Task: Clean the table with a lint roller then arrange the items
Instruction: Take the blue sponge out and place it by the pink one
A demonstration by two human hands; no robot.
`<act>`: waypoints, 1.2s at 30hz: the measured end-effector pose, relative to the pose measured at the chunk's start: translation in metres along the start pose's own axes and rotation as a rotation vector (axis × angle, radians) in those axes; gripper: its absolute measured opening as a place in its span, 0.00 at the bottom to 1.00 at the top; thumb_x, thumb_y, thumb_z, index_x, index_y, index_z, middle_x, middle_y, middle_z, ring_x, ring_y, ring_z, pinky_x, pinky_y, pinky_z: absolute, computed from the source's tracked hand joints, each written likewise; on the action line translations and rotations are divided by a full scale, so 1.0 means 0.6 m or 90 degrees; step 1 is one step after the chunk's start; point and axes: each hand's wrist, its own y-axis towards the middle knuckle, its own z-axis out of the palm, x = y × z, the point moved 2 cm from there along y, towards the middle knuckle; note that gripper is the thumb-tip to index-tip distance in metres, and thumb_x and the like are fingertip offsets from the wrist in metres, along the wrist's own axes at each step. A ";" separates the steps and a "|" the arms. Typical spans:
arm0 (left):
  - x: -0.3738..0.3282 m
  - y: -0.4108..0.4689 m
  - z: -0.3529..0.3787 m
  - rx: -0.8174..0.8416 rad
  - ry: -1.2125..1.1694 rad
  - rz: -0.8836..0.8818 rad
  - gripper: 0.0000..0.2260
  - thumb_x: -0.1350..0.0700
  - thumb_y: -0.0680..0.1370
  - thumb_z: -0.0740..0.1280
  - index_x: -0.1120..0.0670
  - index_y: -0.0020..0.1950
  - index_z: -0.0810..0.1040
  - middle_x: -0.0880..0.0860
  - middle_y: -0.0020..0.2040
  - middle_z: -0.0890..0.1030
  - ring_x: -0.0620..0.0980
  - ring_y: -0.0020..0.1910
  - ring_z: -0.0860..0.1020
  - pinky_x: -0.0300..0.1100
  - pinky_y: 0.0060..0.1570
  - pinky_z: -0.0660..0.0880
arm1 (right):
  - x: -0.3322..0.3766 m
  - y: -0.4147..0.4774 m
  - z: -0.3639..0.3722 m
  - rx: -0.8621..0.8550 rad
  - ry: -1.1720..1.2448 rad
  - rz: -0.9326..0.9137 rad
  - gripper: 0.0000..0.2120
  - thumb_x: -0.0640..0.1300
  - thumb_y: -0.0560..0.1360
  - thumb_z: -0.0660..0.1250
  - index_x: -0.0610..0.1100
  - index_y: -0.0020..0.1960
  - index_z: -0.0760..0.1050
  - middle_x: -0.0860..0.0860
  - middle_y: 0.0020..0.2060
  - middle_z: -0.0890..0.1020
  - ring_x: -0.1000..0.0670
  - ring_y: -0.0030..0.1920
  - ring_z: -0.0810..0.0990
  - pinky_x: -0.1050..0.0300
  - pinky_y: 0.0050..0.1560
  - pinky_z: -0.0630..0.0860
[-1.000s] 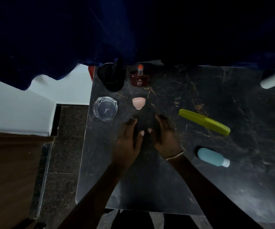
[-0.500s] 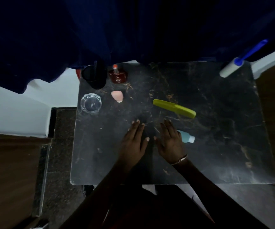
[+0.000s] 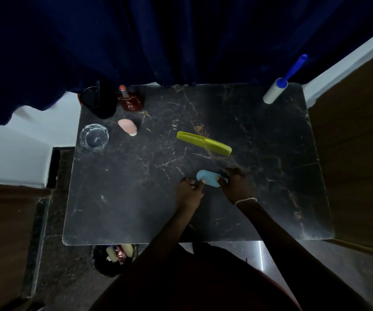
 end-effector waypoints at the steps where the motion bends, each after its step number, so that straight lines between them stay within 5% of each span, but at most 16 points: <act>1: 0.003 -0.001 0.011 0.004 -0.058 -0.032 0.16 0.52 0.78 0.75 0.62 0.58 0.78 0.60 0.53 0.83 0.50 0.44 0.84 0.53 0.50 0.85 | -0.002 0.002 0.002 0.013 0.017 0.009 0.20 0.53 0.77 0.68 0.43 0.64 0.77 0.44 0.59 0.80 0.43 0.59 0.79 0.53 0.59 0.72; 7: -0.002 -0.005 0.049 0.018 -0.243 -0.105 0.10 0.58 0.80 0.72 0.66 0.54 0.80 0.59 0.47 0.82 0.53 0.44 0.83 0.43 0.43 0.84 | 0.006 0.009 0.029 0.079 0.094 0.037 0.19 0.47 0.76 0.70 0.38 0.62 0.77 0.40 0.57 0.80 0.40 0.57 0.79 0.49 0.61 0.74; 10: 0.006 0.001 0.044 0.002 -0.184 -0.074 0.06 0.57 0.81 0.71 0.58 0.45 0.82 0.58 0.46 0.85 0.58 0.49 0.86 0.51 0.51 0.84 | 0.012 0.012 0.043 0.096 0.099 0.044 0.17 0.47 0.75 0.71 0.38 0.59 0.79 0.41 0.55 0.81 0.42 0.56 0.80 0.59 0.53 0.71; 14: 0.017 0.006 0.008 -0.021 -0.186 -0.028 0.09 0.60 0.79 0.72 0.64 0.56 0.81 0.64 0.52 0.85 0.57 0.48 0.85 0.41 0.40 0.83 | 0.038 0.014 0.048 0.127 0.142 0.035 0.14 0.45 0.72 0.73 0.39 0.55 0.80 0.48 0.45 0.83 0.49 0.47 0.81 0.71 0.36 0.67; 16: 0.016 0.006 -0.019 -0.018 -0.198 0.000 0.05 0.62 0.79 0.72 0.60 0.54 0.80 0.63 0.52 0.84 0.57 0.48 0.84 0.47 0.44 0.84 | 0.059 0.015 0.053 0.127 0.160 0.026 0.15 0.45 0.70 0.75 0.41 0.54 0.80 0.51 0.43 0.82 0.52 0.45 0.81 0.74 0.34 0.66; 19: 0.008 0.010 -0.066 -0.027 -0.151 0.053 0.05 0.62 0.79 0.72 0.54 0.51 0.79 0.57 0.48 0.85 0.58 0.50 0.85 0.54 0.51 0.83 | 0.094 0.019 0.071 0.126 0.181 0.015 0.16 0.47 0.67 0.78 0.42 0.51 0.78 0.50 0.42 0.83 0.51 0.44 0.82 0.73 0.34 0.67; 24: -0.012 0.028 -0.166 -0.055 -0.091 0.146 0.09 0.55 0.75 0.75 0.48 0.53 0.80 0.57 0.47 0.86 0.60 0.49 0.86 0.59 0.48 0.84 | 0.192 0.026 0.093 0.124 0.202 -0.012 0.17 0.46 0.66 0.79 0.40 0.49 0.77 0.50 0.41 0.84 0.49 0.42 0.82 0.56 0.41 0.75; 28: -0.010 0.073 -0.241 -0.066 -0.015 0.224 0.08 0.47 0.72 0.73 0.40 0.49 0.78 0.53 0.45 0.86 0.58 0.46 0.86 0.61 0.47 0.83 | 0.267 0.041 0.121 0.115 0.202 -0.022 0.16 0.49 0.65 0.78 0.45 0.46 0.74 0.51 0.41 0.84 0.48 0.42 0.82 0.54 0.42 0.77; 31: -0.044 0.078 -0.291 -0.057 0.066 0.286 0.08 0.50 0.76 0.72 0.48 0.51 0.76 0.52 0.44 0.85 0.53 0.43 0.84 0.48 0.45 0.81 | 0.322 0.050 0.140 0.117 0.190 -0.039 0.16 0.48 0.66 0.77 0.50 0.41 0.69 0.56 0.38 0.80 0.51 0.40 0.79 0.58 0.41 0.70; 34: -0.068 0.097 -0.335 -0.075 0.146 0.341 0.07 0.59 0.80 0.71 0.56 0.55 0.75 0.47 0.45 0.83 0.44 0.40 0.80 0.30 0.42 0.73 | 0.367 0.065 0.159 0.086 0.203 -0.051 0.15 0.49 0.67 0.75 0.48 0.44 0.70 0.51 0.40 0.82 0.45 0.42 0.81 0.54 0.42 0.76; 36: -0.077 0.115 -0.359 -0.073 0.179 0.368 0.09 0.58 0.81 0.68 0.58 0.60 0.74 0.47 0.49 0.84 0.44 0.44 0.81 0.34 0.45 0.75 | 0.391 0.073 0.170 0.044 0.175 -0.079 0.14 0.50 0.69 0.72 0.47 0.50 0.71 0.47 0.46 0.84 0.42 0.47 0.83 0.52 0.48 0.78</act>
